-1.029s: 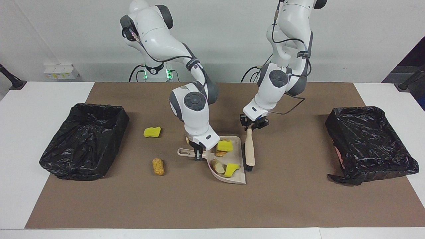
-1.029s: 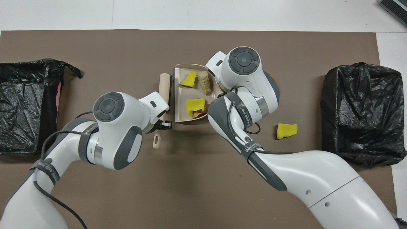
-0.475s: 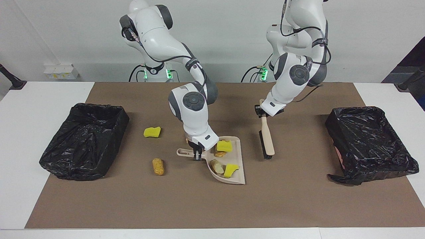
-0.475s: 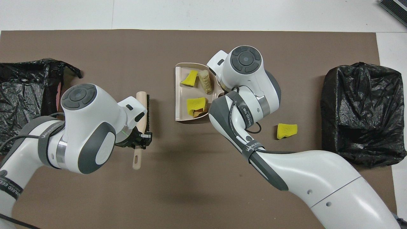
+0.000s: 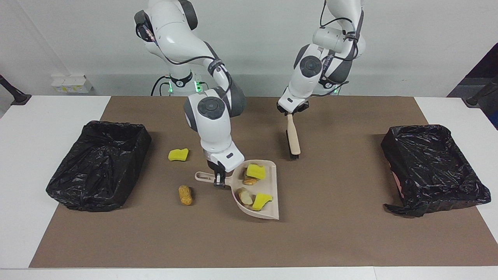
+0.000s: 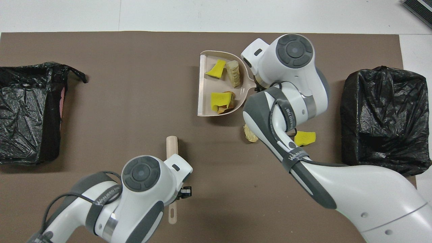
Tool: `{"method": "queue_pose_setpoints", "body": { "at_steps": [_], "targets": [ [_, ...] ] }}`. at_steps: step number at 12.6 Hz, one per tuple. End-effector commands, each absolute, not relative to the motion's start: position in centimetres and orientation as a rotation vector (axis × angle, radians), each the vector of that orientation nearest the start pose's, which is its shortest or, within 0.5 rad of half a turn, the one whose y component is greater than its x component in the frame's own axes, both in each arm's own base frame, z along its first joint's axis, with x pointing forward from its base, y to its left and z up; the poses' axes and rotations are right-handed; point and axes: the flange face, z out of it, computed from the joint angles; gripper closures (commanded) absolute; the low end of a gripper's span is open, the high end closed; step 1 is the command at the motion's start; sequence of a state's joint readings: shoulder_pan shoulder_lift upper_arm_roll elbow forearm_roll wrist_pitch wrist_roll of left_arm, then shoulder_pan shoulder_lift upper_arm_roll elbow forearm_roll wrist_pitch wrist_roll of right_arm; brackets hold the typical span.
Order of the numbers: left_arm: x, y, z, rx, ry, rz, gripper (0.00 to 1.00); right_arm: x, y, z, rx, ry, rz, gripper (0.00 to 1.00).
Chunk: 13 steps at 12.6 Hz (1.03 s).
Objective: Sweep and dump trash in bin
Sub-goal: 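Carry the loaded dustpan with the right gripper over the nearby bin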
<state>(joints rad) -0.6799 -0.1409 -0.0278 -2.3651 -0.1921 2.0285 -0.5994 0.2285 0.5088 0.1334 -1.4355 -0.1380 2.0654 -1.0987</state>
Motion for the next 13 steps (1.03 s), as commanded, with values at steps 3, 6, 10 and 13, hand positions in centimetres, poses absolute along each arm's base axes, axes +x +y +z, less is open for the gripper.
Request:
{"method": "queue_pose_setpoints", "body": {
  "at_steps": [3,6,10,13],
  "targets": [
    [27.5,-33.5,34.6,-3.184,-0.04,0.223,1.0,63.9,13.7,46.4,-2.398,-2.188,-0.161,1.0],
    [27.4,-33.7,33.9,-3.197,-0.091,0.205,1.0,63.0,7.9,48.1,-2.451,-2.107,-0.188,1.0],
    [28.0,-33.7,33.8,-3.208,-0.105,0.197,0.31,60.5,-1.7,49.9,-2.553,-1.936,-0.044,1.0],
    [31.3,-33.3,34.1,-3.197,-0.181,0.22,0.0,58.8,-9.8,49.7,-2.571,-1.852,0.036,1.0]
  ]
}}
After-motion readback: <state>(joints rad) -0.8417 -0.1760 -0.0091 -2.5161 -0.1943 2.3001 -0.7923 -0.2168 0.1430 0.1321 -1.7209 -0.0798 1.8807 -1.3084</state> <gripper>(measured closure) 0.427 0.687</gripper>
